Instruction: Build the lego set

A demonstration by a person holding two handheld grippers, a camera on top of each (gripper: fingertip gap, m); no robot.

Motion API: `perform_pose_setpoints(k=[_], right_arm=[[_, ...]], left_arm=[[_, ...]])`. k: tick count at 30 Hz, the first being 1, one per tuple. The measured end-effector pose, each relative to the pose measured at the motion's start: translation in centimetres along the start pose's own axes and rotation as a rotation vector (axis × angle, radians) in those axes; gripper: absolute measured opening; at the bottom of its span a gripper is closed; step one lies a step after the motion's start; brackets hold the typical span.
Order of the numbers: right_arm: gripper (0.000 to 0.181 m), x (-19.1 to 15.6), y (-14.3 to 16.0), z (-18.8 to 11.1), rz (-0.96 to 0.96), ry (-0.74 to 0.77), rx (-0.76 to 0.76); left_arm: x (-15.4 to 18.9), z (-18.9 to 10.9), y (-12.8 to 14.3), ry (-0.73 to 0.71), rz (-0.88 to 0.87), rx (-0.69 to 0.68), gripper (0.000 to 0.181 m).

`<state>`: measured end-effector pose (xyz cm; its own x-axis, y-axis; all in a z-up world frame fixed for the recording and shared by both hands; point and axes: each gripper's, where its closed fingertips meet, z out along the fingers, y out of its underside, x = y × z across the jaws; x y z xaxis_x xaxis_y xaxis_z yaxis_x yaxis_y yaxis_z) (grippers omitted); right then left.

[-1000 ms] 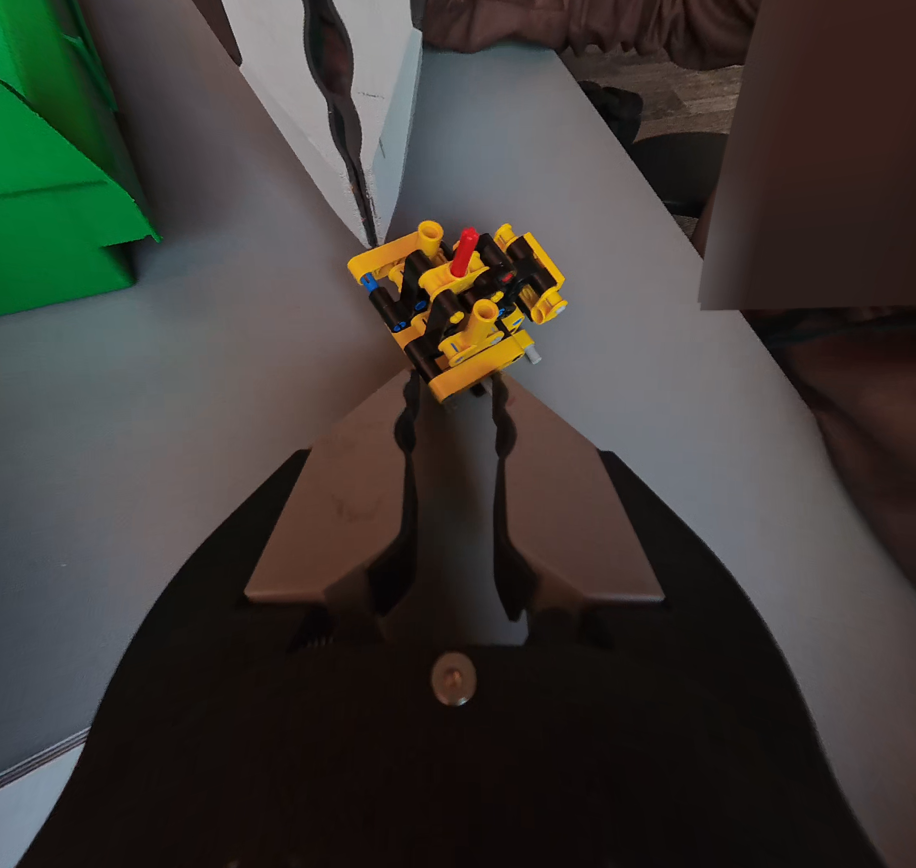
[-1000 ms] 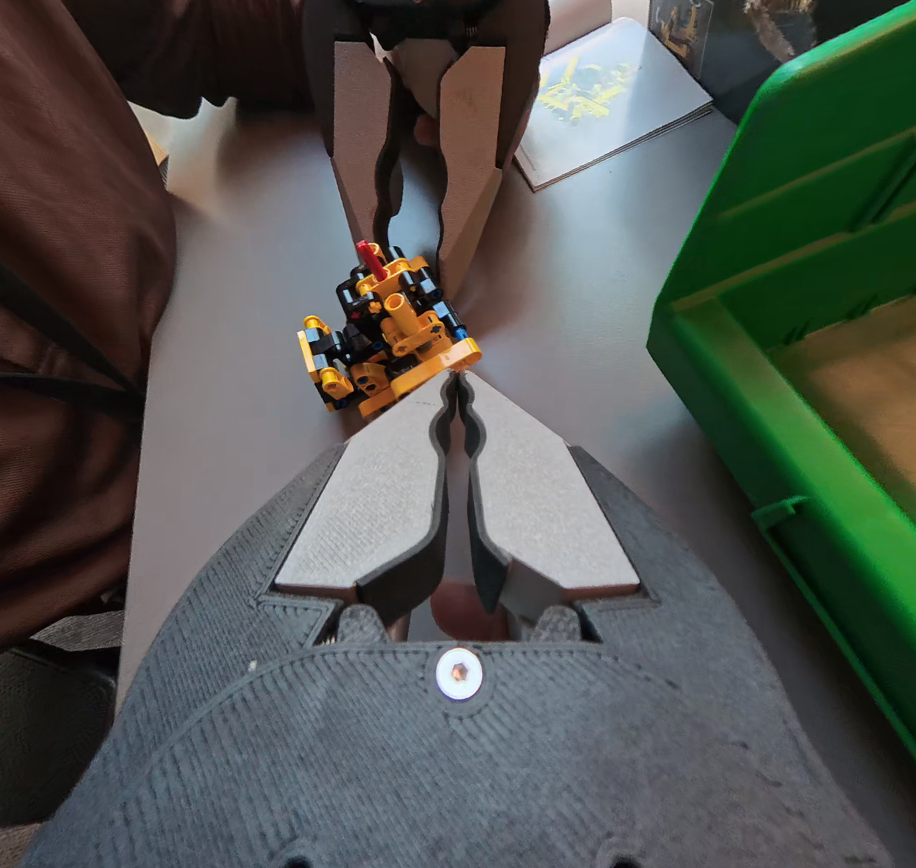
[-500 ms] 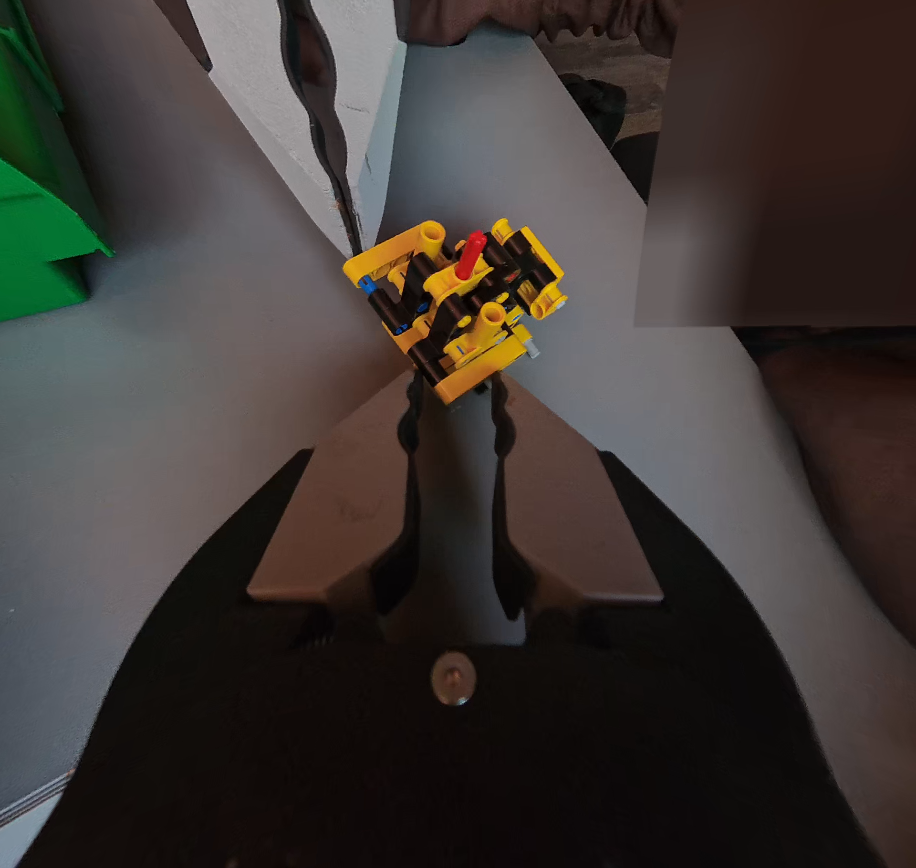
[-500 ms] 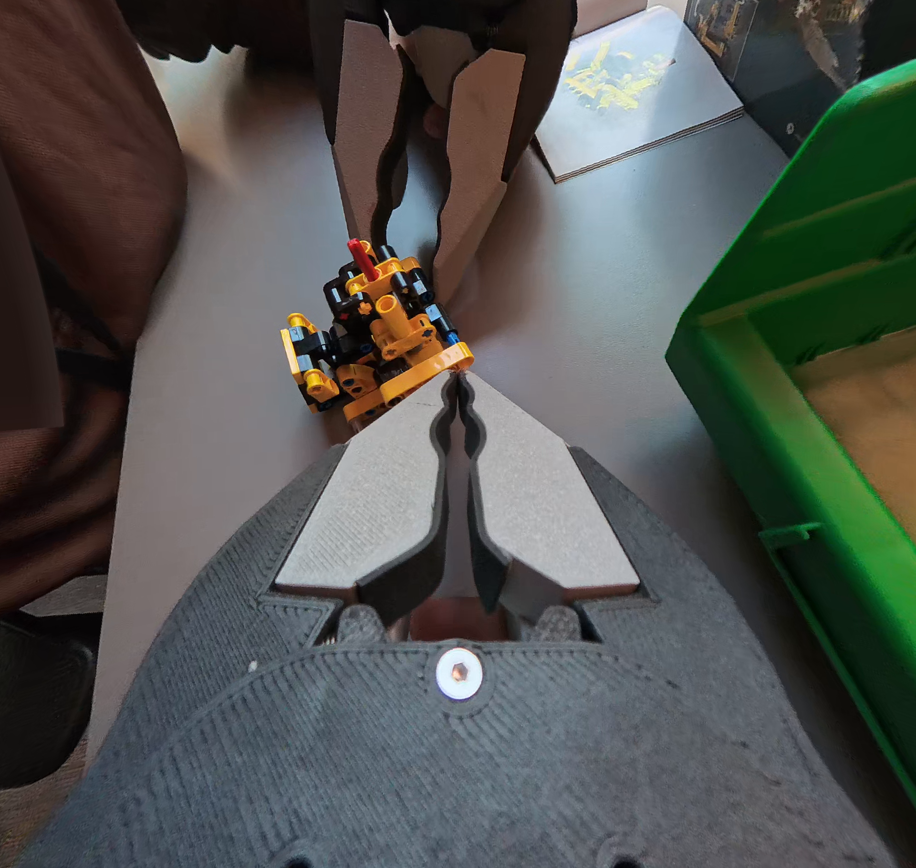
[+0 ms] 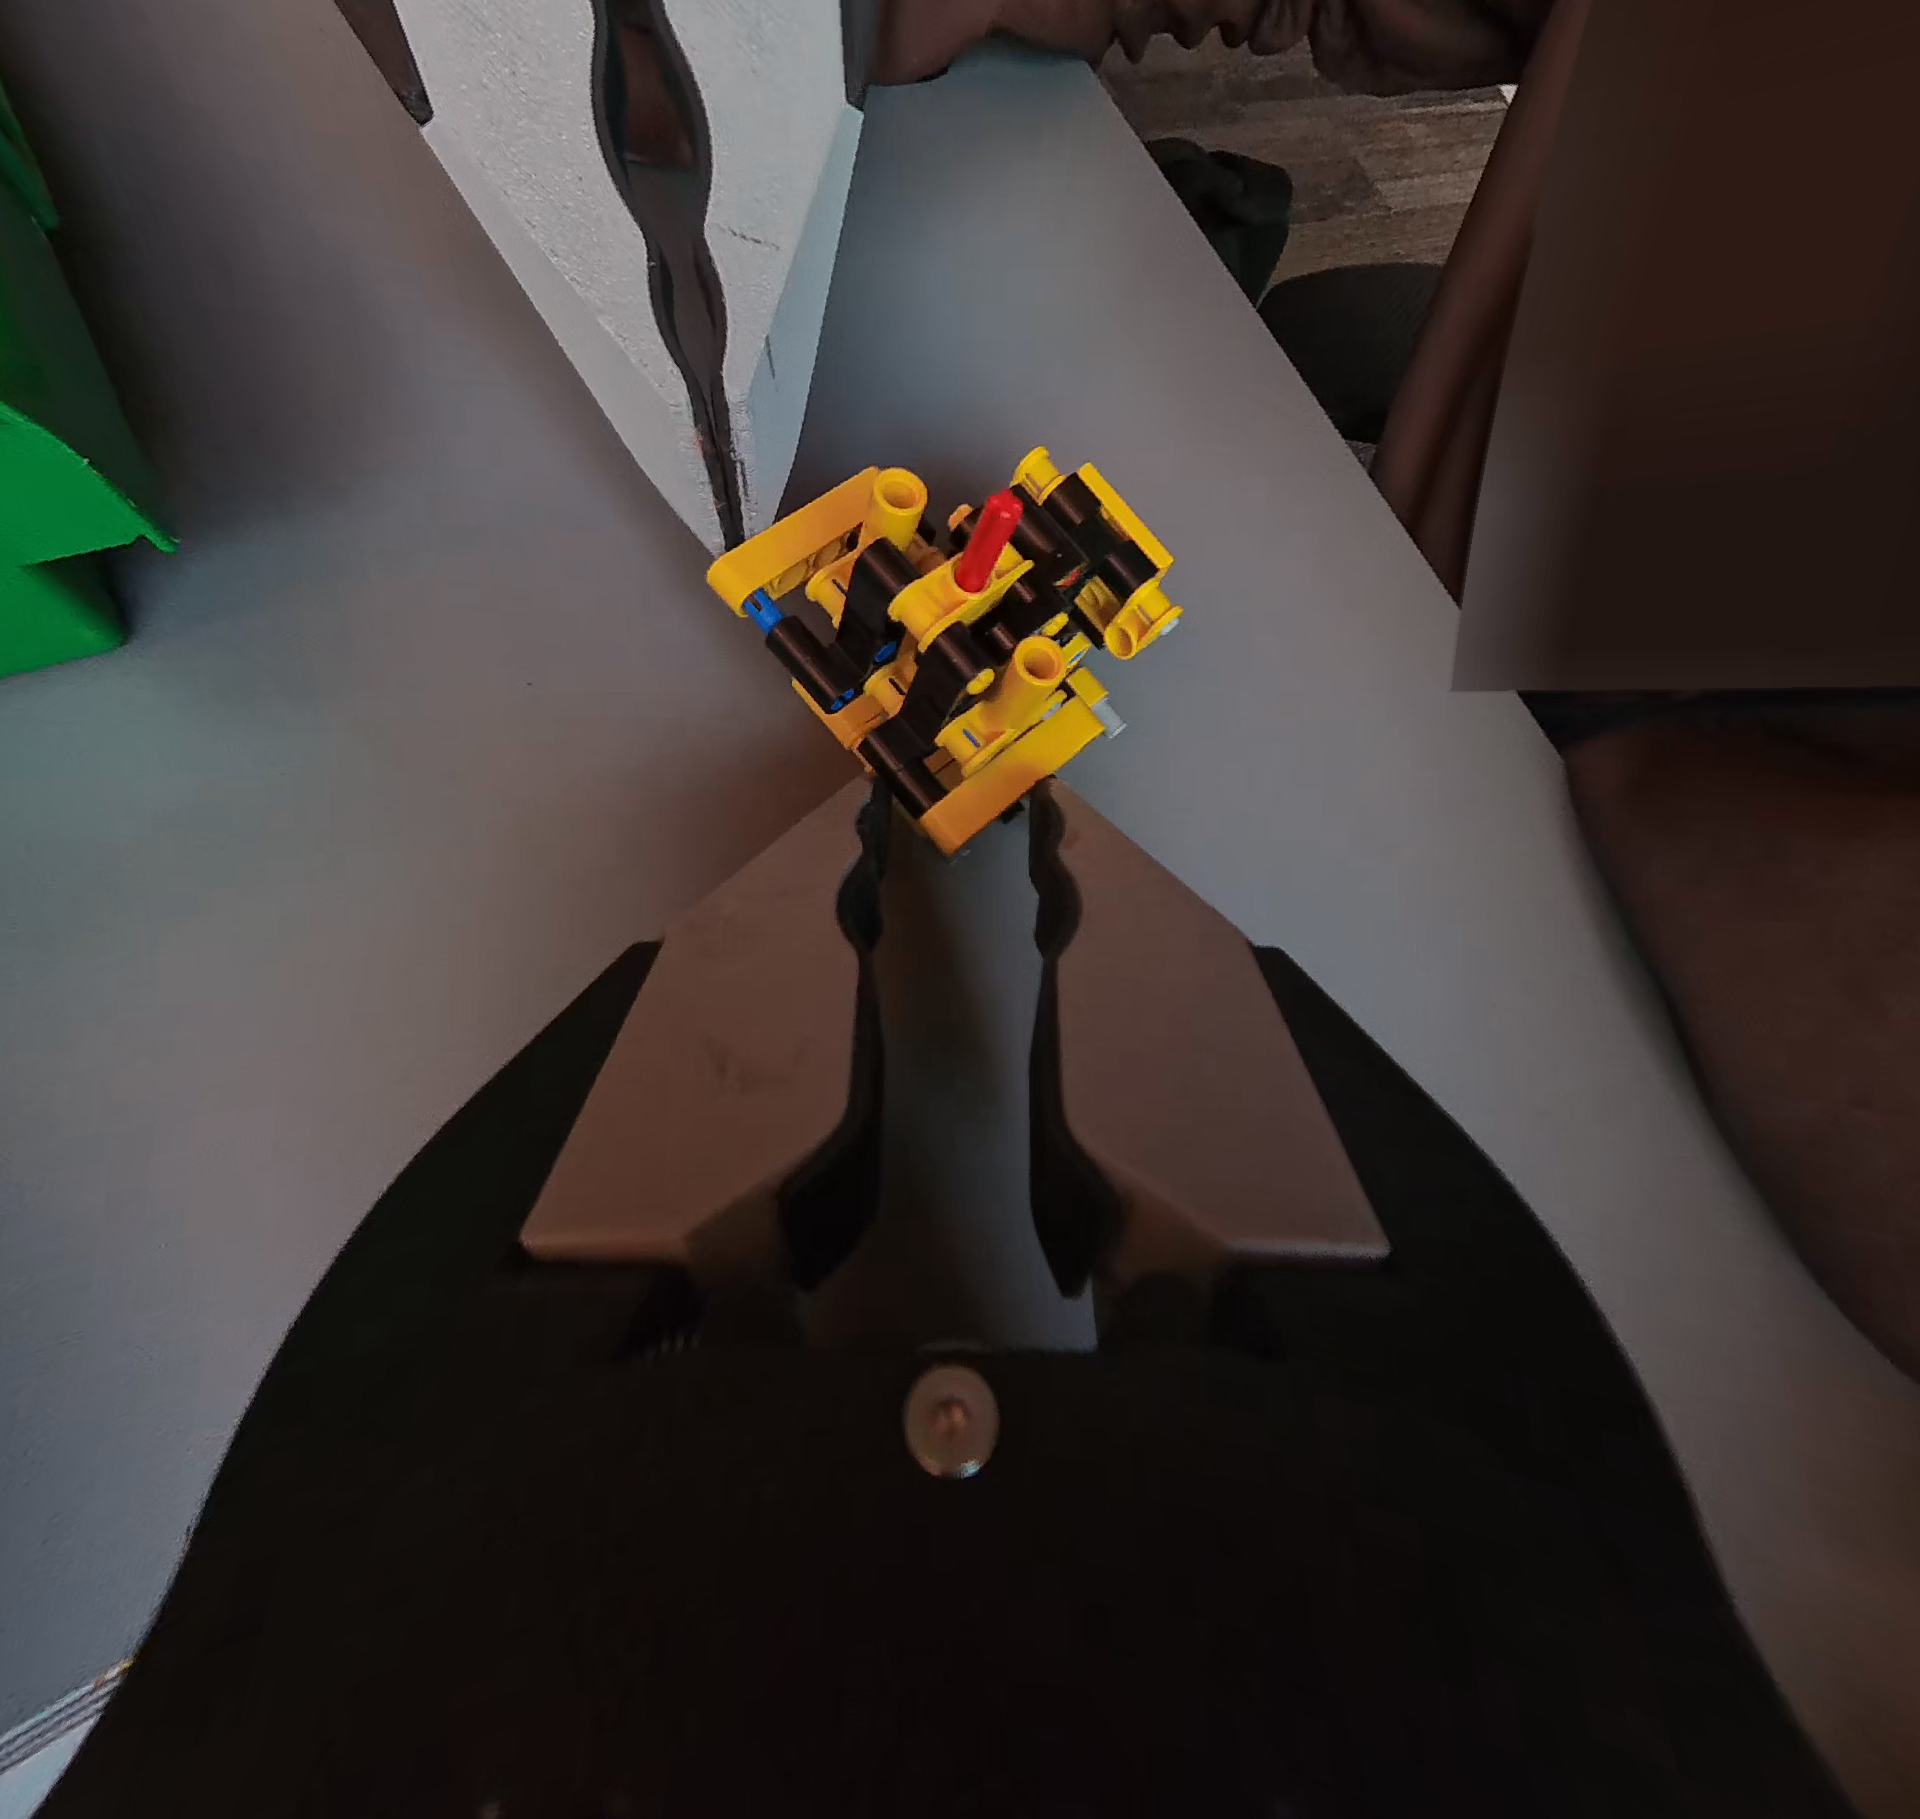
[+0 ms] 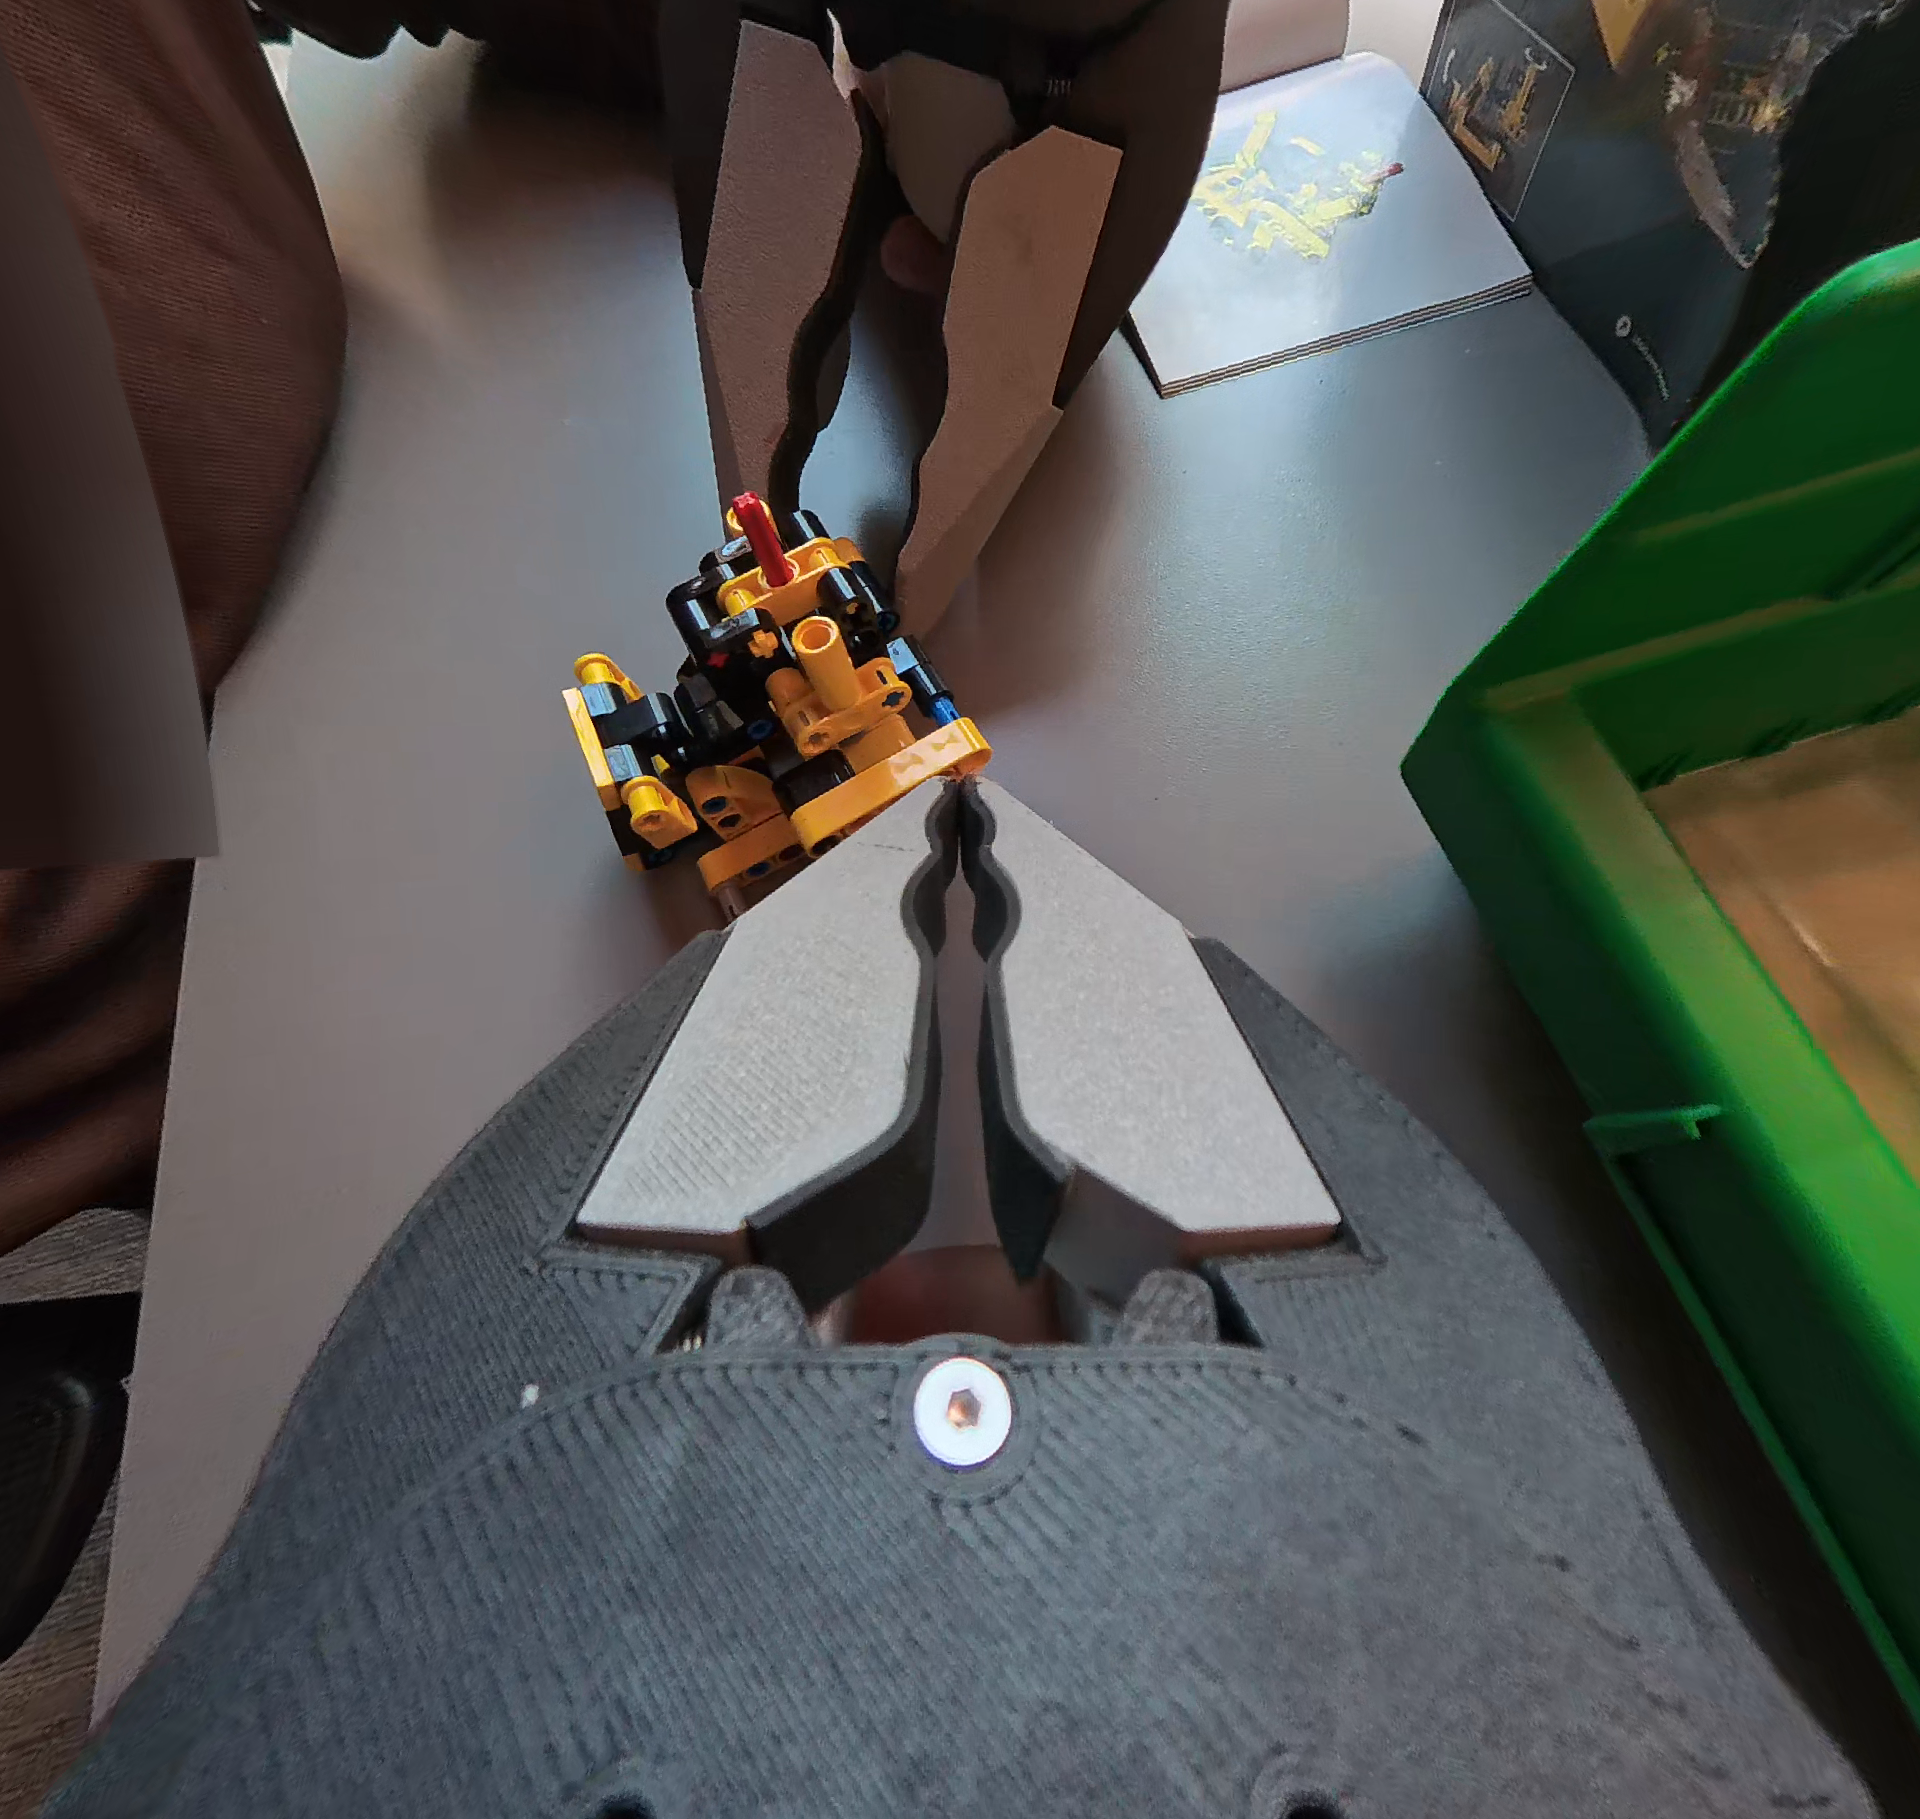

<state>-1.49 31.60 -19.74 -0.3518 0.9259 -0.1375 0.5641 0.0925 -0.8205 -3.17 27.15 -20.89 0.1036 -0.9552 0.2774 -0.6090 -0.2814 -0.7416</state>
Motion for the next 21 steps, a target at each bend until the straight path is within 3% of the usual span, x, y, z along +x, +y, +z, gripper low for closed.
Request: perform_pose_setpoints(k=[21], right_arm=[[0.0,-0.44,-0.27,0.57,-0.078,0.046,0.0]], left_arm=[[0.21,0.23,0.11,0.008,0.03,-0.014,0.02]])
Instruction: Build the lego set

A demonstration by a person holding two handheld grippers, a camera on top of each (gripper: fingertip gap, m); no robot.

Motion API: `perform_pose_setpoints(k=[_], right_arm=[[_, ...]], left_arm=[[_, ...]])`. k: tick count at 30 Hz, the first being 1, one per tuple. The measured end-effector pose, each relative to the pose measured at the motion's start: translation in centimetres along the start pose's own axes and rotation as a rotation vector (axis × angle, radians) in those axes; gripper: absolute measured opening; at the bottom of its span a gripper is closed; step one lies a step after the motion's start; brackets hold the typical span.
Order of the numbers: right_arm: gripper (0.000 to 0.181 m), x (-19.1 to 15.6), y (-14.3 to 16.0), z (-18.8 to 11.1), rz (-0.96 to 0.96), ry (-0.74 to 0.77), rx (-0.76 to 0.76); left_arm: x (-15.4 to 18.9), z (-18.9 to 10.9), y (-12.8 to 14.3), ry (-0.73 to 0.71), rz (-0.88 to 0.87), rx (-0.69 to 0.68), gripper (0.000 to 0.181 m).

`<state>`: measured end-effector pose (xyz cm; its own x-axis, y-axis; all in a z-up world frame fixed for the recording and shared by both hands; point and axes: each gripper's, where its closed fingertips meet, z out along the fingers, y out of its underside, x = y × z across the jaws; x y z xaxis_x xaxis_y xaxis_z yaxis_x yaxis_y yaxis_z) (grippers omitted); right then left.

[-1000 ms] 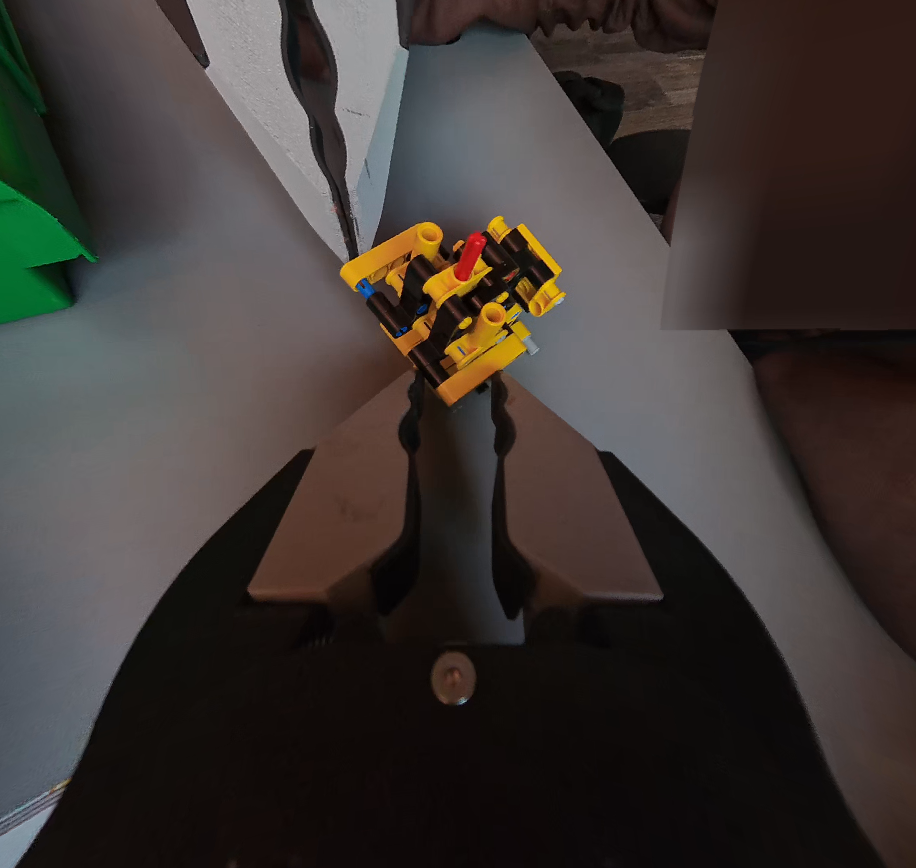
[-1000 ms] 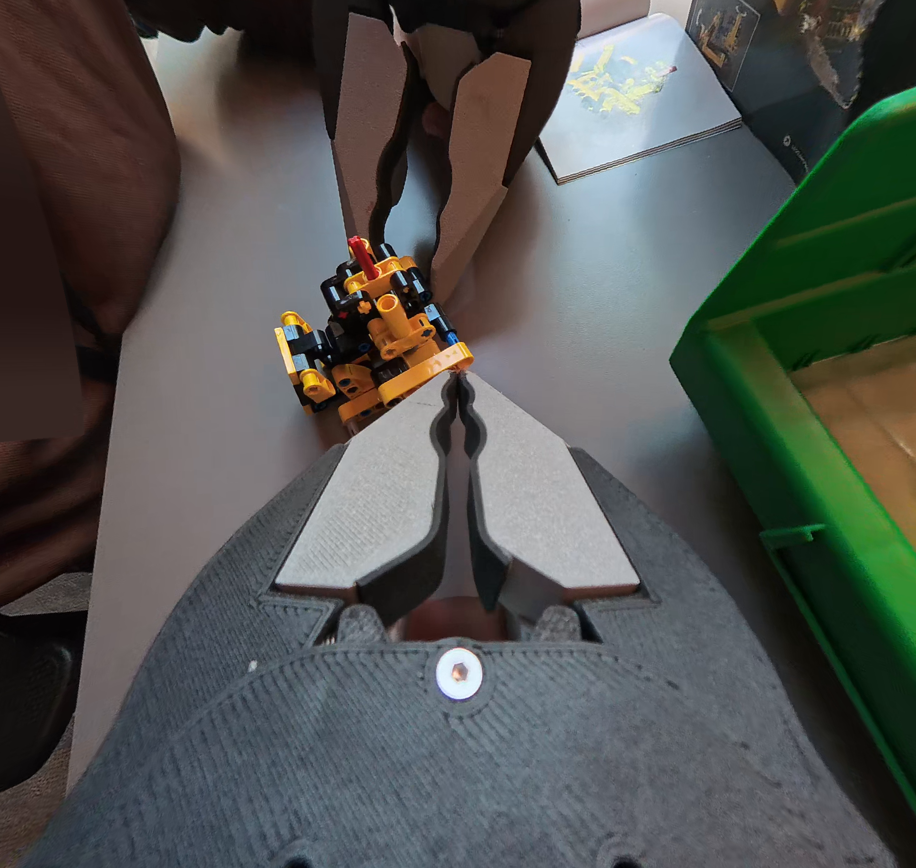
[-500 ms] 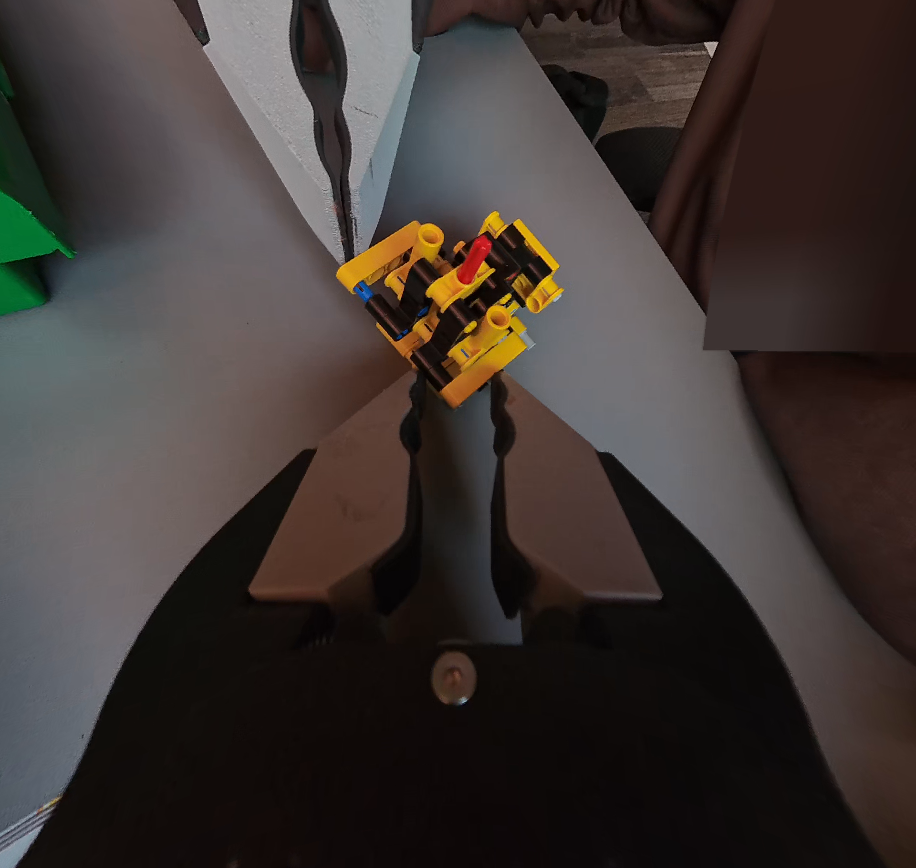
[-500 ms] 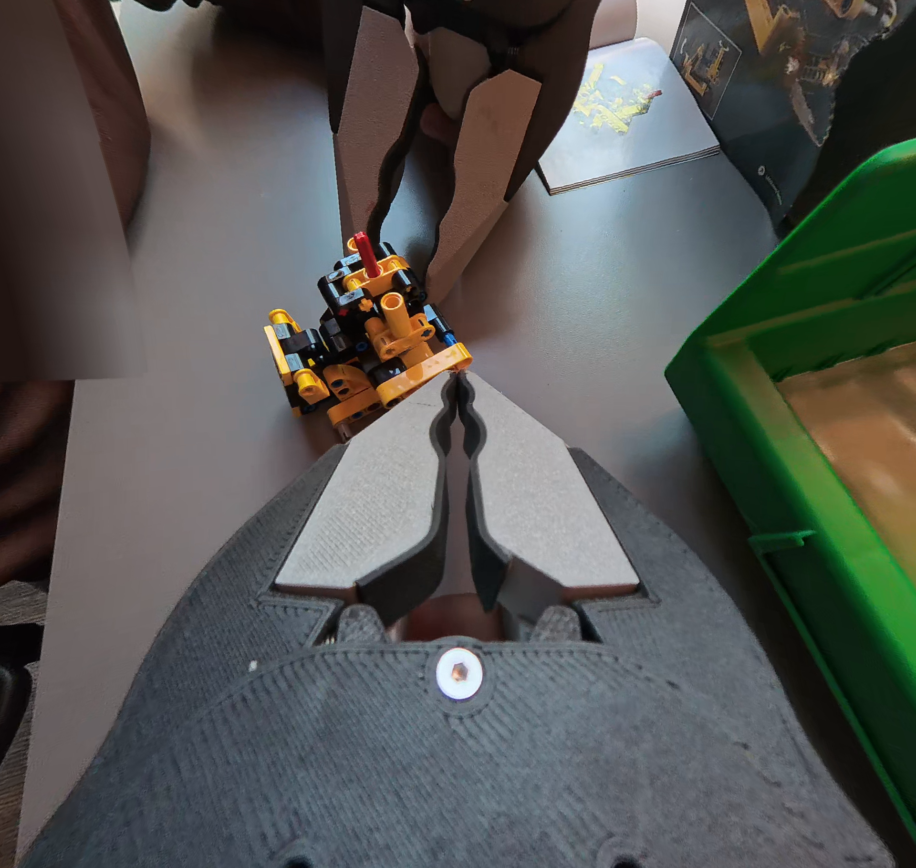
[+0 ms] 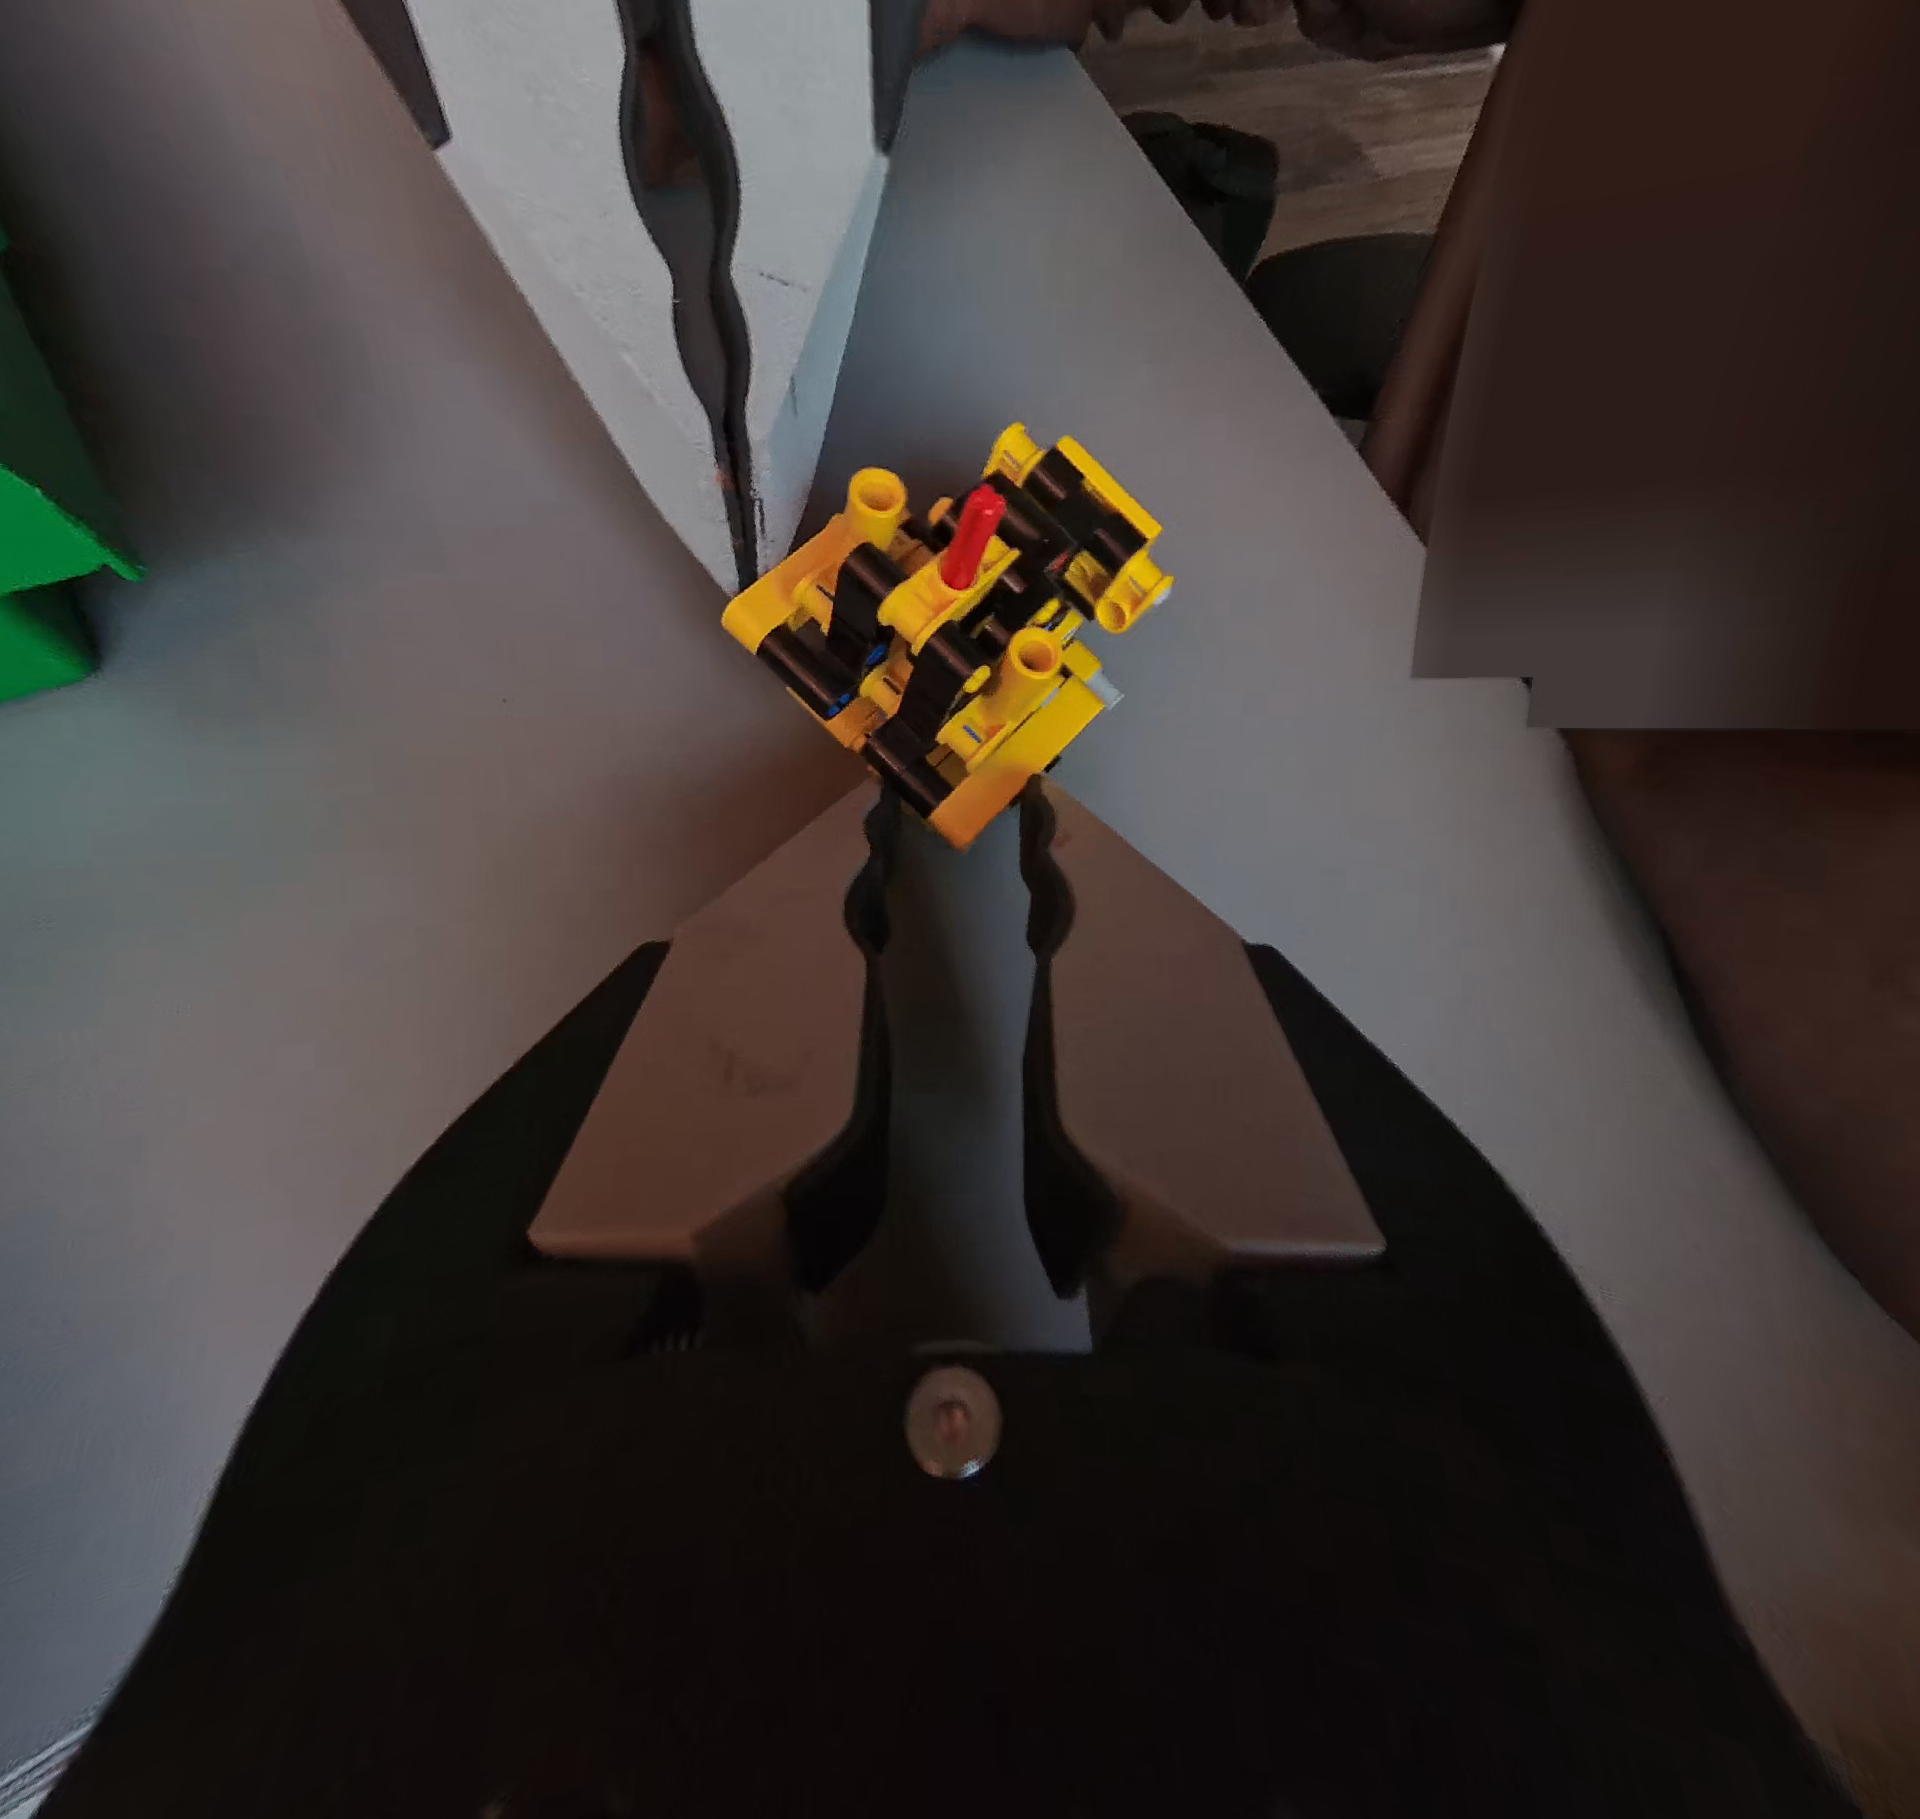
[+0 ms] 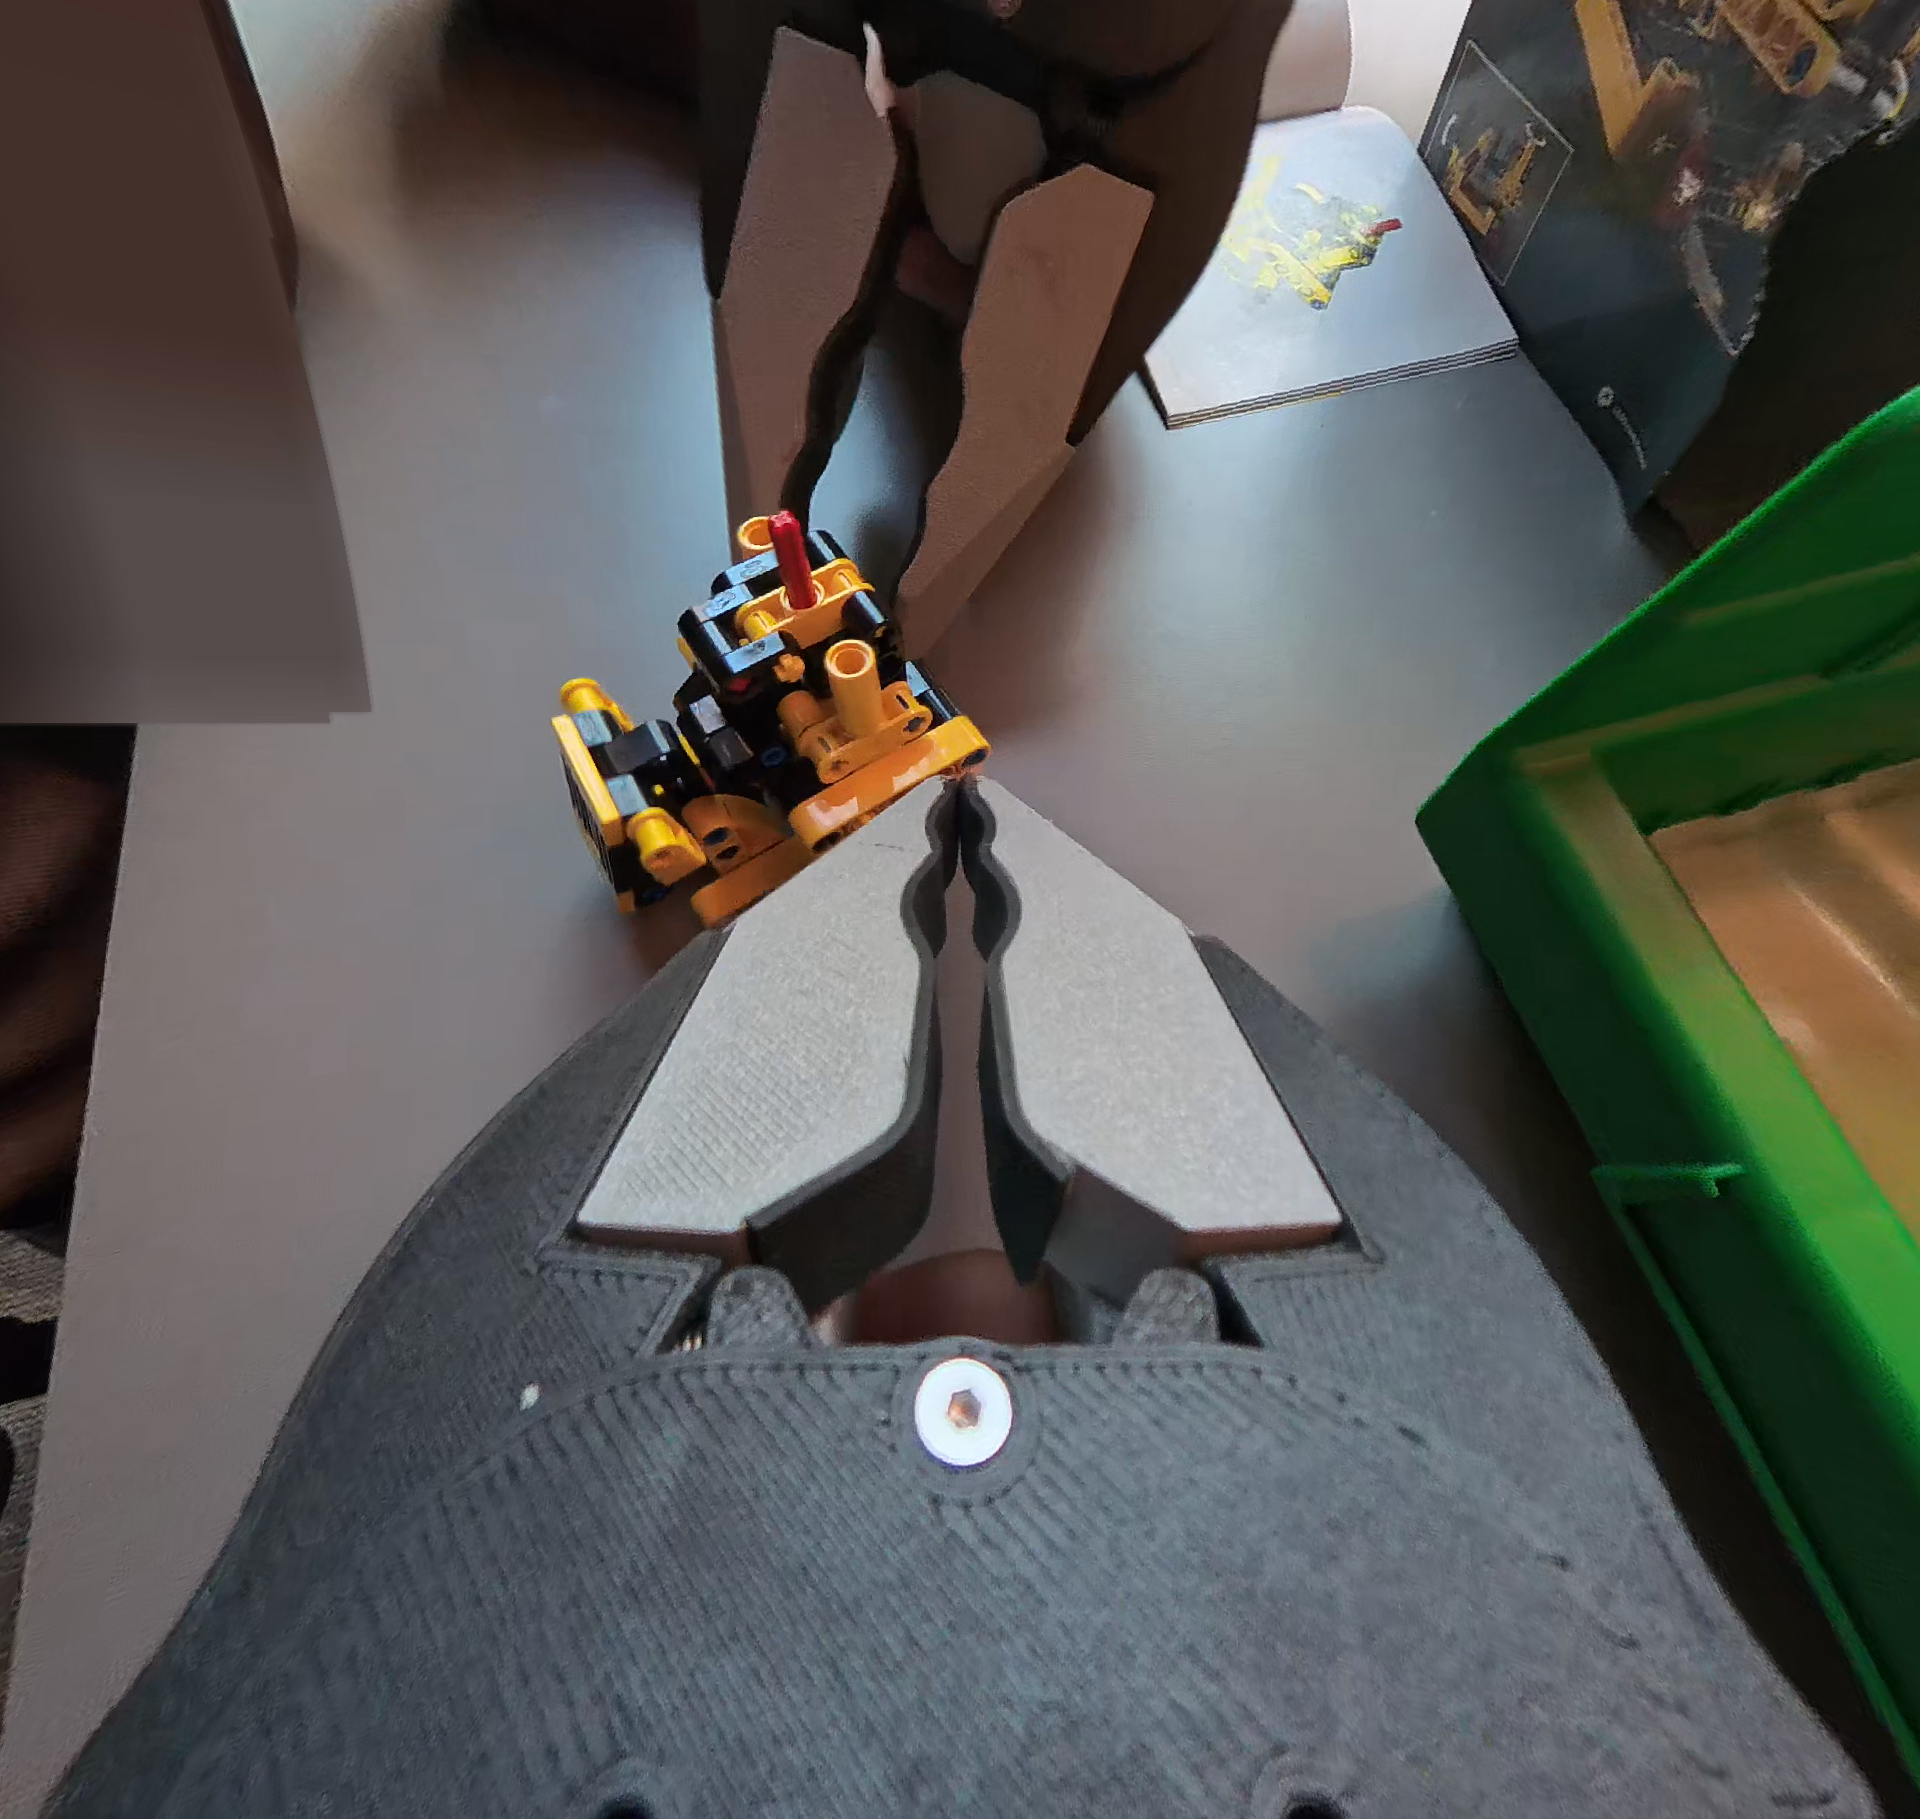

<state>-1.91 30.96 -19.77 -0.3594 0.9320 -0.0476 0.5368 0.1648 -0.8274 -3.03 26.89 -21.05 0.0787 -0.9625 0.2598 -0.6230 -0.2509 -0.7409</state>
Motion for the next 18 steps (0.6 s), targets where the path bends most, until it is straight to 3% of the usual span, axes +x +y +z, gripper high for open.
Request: perform_pose_setpoints(k=[9,18], right_arm=[[0.0,2.3,0.1,-1.5,0.074,0.057,0.057],[0.0,0.0,1.3,-1.6,0.057,-0.05,-0.004]], left_arm=[[-1.4,-0.4,0.0,-0.06,-0.015,0.009,0.016],[-2.4,-1.6,-0.1,-0.093,-0.073,0.054,0.03]])
